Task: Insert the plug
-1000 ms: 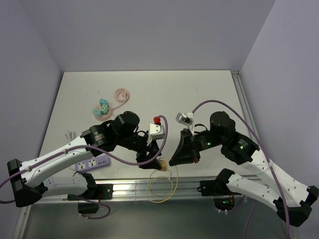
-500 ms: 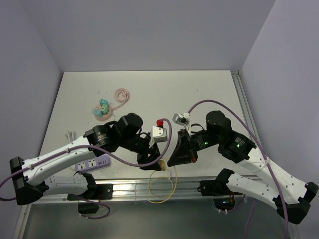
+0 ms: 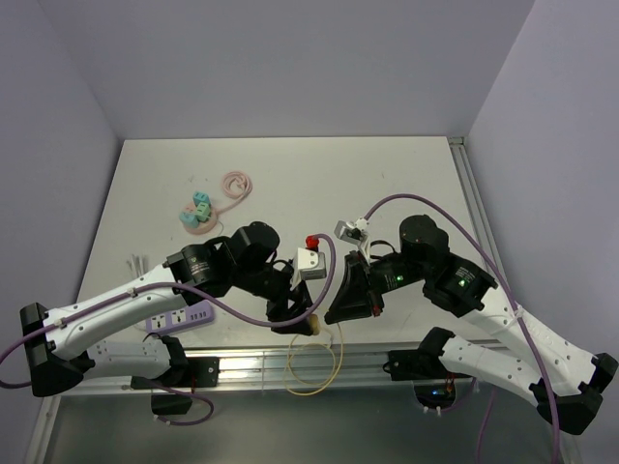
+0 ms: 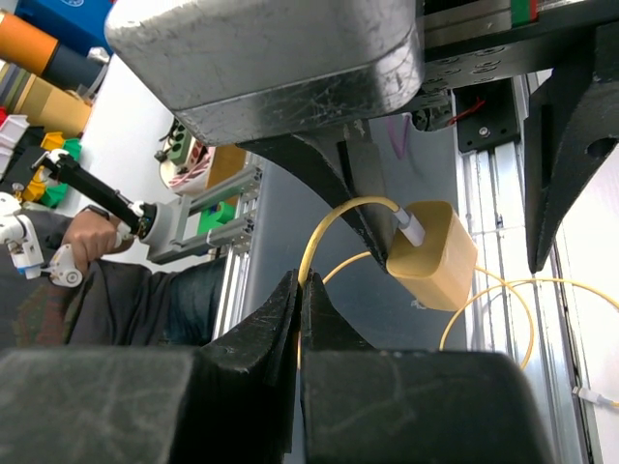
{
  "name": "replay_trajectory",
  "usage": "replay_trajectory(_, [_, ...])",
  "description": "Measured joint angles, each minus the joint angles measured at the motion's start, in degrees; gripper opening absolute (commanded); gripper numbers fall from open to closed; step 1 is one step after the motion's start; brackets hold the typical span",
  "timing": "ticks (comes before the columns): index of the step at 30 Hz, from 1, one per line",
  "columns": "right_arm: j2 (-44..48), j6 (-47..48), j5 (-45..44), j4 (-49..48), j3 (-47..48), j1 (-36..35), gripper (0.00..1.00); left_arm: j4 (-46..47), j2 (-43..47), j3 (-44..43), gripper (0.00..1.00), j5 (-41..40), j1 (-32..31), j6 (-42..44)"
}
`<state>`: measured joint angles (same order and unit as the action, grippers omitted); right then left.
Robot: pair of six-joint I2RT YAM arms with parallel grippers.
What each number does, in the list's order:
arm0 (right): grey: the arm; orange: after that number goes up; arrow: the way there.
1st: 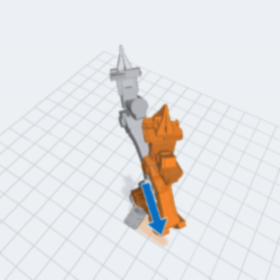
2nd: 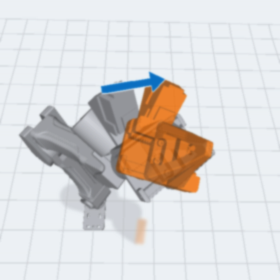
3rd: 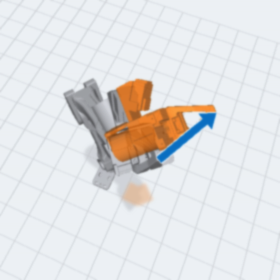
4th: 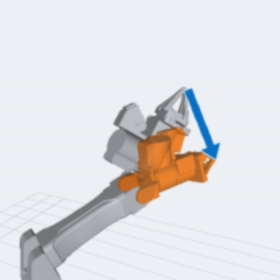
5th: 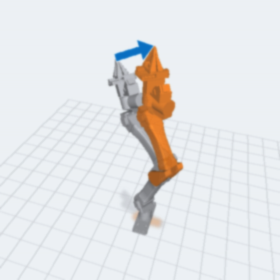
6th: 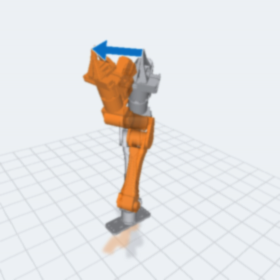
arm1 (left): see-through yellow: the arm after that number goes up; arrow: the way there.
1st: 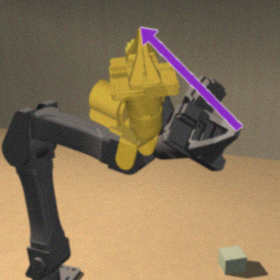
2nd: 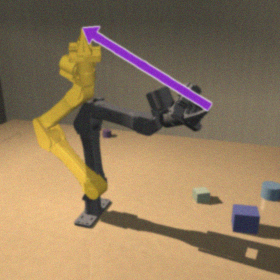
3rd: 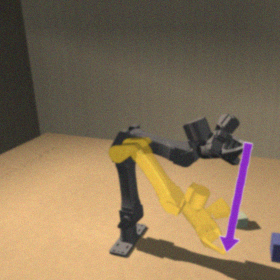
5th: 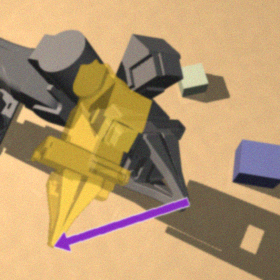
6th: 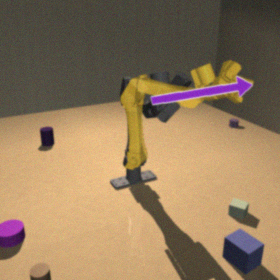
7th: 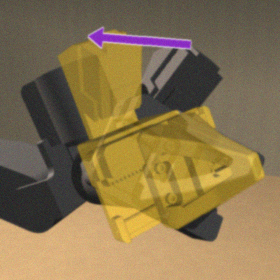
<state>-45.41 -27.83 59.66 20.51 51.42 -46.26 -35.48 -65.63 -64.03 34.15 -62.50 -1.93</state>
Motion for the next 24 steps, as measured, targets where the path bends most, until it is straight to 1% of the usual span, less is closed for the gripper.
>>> replay_trajectory(3, [0.02,-0.46,0.02,-0.46,0.0,0.0,0.0,0.0,0.0,0.0,0.64,0.02,-0.04,0.04])
replay_trajectory(6, [0.07,-0.87,0.07,-0.83,0.0,0.0,0.0,-0.02,0.0,0.0,0.5,0.02,-0.17,0.07])
replay_trajectory(7, [0.07,-0.92,0.07,-0.85,0.0,0.0,0.0,-0.02,0.0,0.0,0.38,0.02,-0.22,0.15])
replay_trajectory(8, [0.07,-0.94,0.07,-0.85,0.0,0.0,0.0,-0.02,0.0,0.0,0.3,0.04,-0.22,0.22])
replay_trajectory(9, [0.07,-0.98,0.0,-0.85,0.0,0.0,0.0,-0.04,0.0,0.0,0.19,0.11,-0.24,0.22])
replay_trajectory(10, [0.07,-1.03,-0.02,-0.85,0.0,0.0,0.0,-0.04,0.0,0.0,0.0,0.13,-0.33,0.31])
replay_trajectory(13, [0.07,-1.05,-0.02,-0.85,0.0,0.0,0.0,0.04,0.0,0.0,0.0,-0.2,-0.48,0.87])
replay_trajectory(15, [0.04,-1.05,-0.15,-0.83,0.0,0.0,0.08,0.13,0.02,0.0,0.0,-0.66,-0.5,0.74])
replay_trajectory(16, [0.07,-0.98,-0.39,-0.79,0.0,0.0,0.17,0.28,0.13,0.0,0.0,-1.14,-0.5,0.61])
replay_trajectory(18, [0.07,-0.33,-1.16,-0.24,0.02,-0.02,0.28,0.5,0.55,0.04,0.0,-2.4,-0.5,0.11])
replay_trajectory(19, [0.07,0.24,-1.97,0.33,0.11,-0.04,0.4,0.55,0.92,0.07,0.0,-3.26,-0.5,-0.42])
replay_trajectory(20, [0.04,0.55,-3.15,1.25,0.35,-0.11,0.47,0.66,1.46,0.07,0.0,-4.59,-0.48,-1.03])
replay_trajectory(21, [0.04,1.09,-4.55,1.95,0.55,-0.11,0.58,0.87,2.23,0.09,0.0,-6.4,-0.48,-2.05])
replay_trajectory(22, [0.04,1.68,-5.95,2.82,0.85,-0.11,0.66,1.22,3.02,0.09,0.0,-8.22,-0.46,-2.8])
replay_trajectory(24, [0.0,2.69,-10.49,5.31,1.95,-0.11,0.74,1.95,4.61,0.04,0.0,-11.67,0.0,-4.59])
